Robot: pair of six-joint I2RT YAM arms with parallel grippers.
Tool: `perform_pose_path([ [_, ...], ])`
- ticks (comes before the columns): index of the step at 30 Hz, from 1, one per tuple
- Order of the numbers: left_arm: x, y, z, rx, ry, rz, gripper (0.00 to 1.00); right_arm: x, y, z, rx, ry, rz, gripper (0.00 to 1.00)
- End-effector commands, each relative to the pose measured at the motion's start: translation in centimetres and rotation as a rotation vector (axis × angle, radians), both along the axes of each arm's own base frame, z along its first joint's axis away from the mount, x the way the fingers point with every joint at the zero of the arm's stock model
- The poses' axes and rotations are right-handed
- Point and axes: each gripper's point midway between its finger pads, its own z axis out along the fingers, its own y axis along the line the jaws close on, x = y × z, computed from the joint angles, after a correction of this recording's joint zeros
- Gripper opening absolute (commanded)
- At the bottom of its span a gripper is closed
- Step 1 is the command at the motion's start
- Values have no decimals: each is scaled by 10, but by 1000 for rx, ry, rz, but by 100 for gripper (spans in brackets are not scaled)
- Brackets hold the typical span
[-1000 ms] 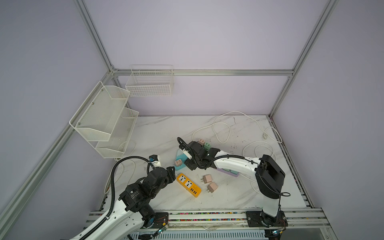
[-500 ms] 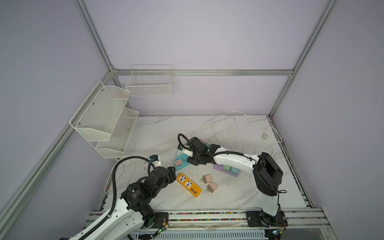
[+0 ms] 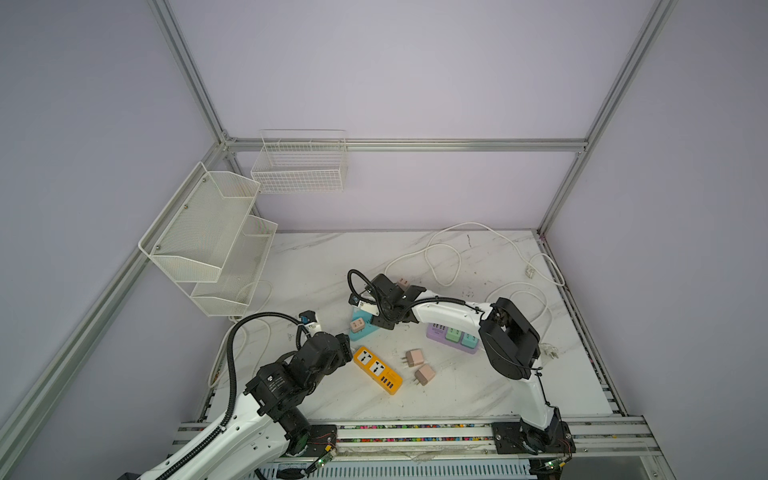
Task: Pull the plug off the socket
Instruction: 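Move the right gripper to the teal adapter on the triangular teal strip, then close the right gripper on the teal adapter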
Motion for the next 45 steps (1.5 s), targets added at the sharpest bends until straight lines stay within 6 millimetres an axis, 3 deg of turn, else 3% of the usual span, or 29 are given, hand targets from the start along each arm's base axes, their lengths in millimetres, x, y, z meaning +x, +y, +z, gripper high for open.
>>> perform_pose_path([
  [1, 2, 4, 1, 16, -15, 7, 83, -5, -8, -10, -47, 49, -2, 53],
  [14, 3, 5, 0, 0, -16, 9, 85, -7, -9, 10, 29, 37, -43, 42],
  [21, 4, 1, 0, -20, -21, -1, 85, -12, -11, 20, 95, 60, -103, 41],
  [31, 14, -1, 1, -33, -34, -4, 85, -26, -19, 0, 159, 150, -321, 40],
  [39, 28, -5, -6, -104, -21, -15, 85, -43, -16, 3, 248, 161, -516, 39],
  [45, 38, -11, -15, -173, 2, -31, 85, -44, -15, 6, 301, 161, -624, 39],
])
